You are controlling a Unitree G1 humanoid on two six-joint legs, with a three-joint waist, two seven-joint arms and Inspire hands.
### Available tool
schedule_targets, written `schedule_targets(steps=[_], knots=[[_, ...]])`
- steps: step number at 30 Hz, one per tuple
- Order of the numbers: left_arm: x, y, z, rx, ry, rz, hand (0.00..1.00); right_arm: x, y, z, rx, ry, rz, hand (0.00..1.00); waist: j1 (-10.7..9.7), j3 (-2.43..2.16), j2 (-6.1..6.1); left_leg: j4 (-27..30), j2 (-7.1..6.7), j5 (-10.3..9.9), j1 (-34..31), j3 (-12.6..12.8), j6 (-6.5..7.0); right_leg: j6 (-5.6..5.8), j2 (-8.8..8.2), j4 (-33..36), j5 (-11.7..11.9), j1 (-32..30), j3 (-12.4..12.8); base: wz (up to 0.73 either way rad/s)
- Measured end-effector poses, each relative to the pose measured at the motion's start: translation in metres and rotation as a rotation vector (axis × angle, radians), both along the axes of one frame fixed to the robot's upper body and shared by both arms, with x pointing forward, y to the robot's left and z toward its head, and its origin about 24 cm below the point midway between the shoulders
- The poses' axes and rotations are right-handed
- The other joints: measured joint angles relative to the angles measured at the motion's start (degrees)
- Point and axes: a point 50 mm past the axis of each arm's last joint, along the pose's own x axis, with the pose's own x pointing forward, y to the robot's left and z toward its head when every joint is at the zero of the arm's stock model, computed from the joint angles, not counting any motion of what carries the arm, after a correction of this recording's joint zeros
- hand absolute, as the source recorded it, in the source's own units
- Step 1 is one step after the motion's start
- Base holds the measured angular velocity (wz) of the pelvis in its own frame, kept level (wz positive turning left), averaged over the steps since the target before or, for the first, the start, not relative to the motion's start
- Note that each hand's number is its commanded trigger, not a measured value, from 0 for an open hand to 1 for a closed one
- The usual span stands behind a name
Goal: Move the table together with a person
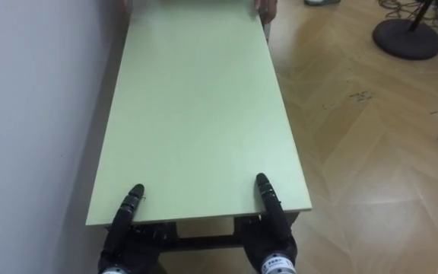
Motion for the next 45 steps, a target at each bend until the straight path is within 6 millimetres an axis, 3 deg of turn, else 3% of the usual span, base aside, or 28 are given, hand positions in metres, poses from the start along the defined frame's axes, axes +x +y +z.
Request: schedule_targets(steps=[1, 4, 8, 16, 34, 45], knots=[[-0.001, 0.001, -0.002, 0.021, -0.012, -0.023, 0.0, 0.0, 0.0, 0.0, 0.002, 0.001, 0.003, 0.0, -0.01, -0.02, -0.01, 0.02, 0.0, 0.0, 0.0, 0.0, 0.0, 0.0, 0.0, 0.01, 0.0, 0.01, 0.01, 0.0], [-0.003, 0.002, -0.009, 0.164, -0.029, -0.181, 0.0, 0.0, 0.001, -0.003, 0.009, -0.012, 0.022, 0.0, -0.25, -0.03, 0.03, 0.09, 0.0, -0.02, 0.02, 0.06, 0.0, -0.01, 0.0, -0.01, 0.0, -0.02, 0.21, -0.03], [0.002, 0.006, -0.011, 0.251, -0.051, -0.262, 0.0, -0.002, -0.002, -0.005, 0.012, -0.058, 0.054, 0.0, -0.5, 0.0, 0.48, -0.01, -0.01, -0.07, 0.15, 0.46, 0.06, 0.0, 0.0, 0.0, 0.0, -0.12, 1.04, -0.06], [0.001, 0.003, -0.012, 0.238, -0.068, -0.311, 0.0, -0.005, -0.001, -0.007, 0.031, -0.077, 0.091, 0.0, -1.59, -0.04, 0.56, -0.28, -0.01, -0.07, 0.24, 0.6, 0.06, 0.0, 0.07, -0.02, 0.0, -0.19, 1.84, -0.01], [0.0, -0.001, -0.013, 0.272, -0.09, -0.4, 0.0, -0.007, 0.003, -0.008, 0.005, -0.141, 0.202, 0.0, -1.9, 0.06, 0.23, -0.44, 0.02, -0.09, 0.58, 0.82, 0.07, 0.0, 0.12, -0.03, 0.0, -0.05, 2.31, 0.0], [-0.007, -0.002, -0.018, 0.283, -0.077, -0.484, 0.0, -0.014, 0.003, -0.015, -0.05, -0.146, 0.306, 0.0, -2.39, -0.26, -0.31, -0.25, 0.24, -0.27, 0.72, 0.75, 0.04, 0.0, 0.08, -0.07, 0.0, 0.02, -0.17, 0.0]])
